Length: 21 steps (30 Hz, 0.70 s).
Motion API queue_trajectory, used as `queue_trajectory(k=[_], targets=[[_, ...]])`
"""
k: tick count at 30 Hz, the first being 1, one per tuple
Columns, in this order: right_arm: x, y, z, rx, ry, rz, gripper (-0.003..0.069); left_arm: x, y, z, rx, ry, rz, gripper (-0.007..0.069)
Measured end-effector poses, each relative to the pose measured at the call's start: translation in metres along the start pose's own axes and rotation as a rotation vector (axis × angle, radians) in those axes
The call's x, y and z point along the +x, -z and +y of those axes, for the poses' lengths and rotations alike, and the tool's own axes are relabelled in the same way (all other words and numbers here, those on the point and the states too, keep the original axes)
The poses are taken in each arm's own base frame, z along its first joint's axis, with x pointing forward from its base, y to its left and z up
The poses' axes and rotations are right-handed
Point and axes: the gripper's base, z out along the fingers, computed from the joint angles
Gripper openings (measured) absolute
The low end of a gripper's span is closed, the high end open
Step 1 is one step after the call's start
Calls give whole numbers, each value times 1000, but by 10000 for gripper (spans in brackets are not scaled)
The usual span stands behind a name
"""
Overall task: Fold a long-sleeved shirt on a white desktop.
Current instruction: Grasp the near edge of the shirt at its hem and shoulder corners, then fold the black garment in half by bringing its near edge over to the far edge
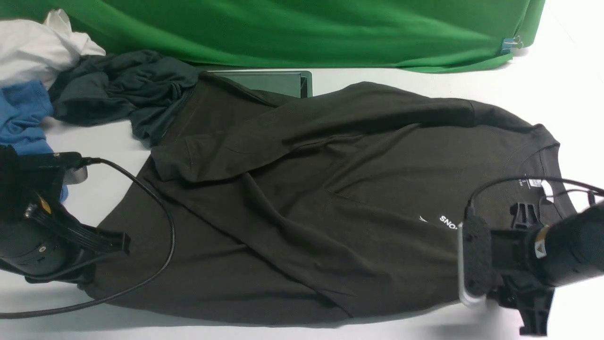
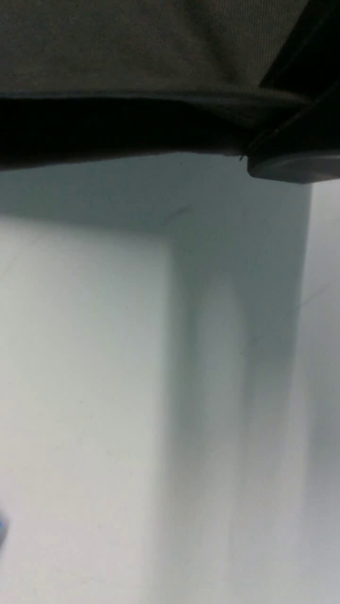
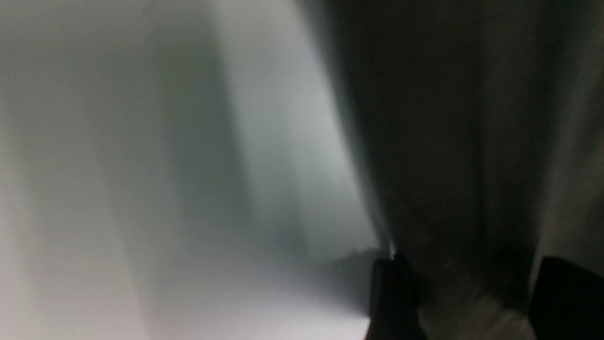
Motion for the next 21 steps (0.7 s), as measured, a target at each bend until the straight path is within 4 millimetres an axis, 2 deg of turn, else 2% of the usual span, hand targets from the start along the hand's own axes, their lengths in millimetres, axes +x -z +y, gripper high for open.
queue_trajectory(k=[4,7,8,9,14,21], targets=[[-1,-5,-2,-43,-1,29,325,0,0,0,2,1,-4,36],[0,-6,1,-88,-10,54,139,0,0,0,3,-3,-4,36],[0,-6,1,-92,-10,55,128,0,0,0,3,-3,-4,36],[0,-3,1,-91,-25,56,55,0,0,0,3,-3,-6,36],[6,13,8,-110,-51,76,22,1,10,0,12,3,-48,36],[11,56,12,-18,-115,32,20,14,36,5,13,9,-85,36]])
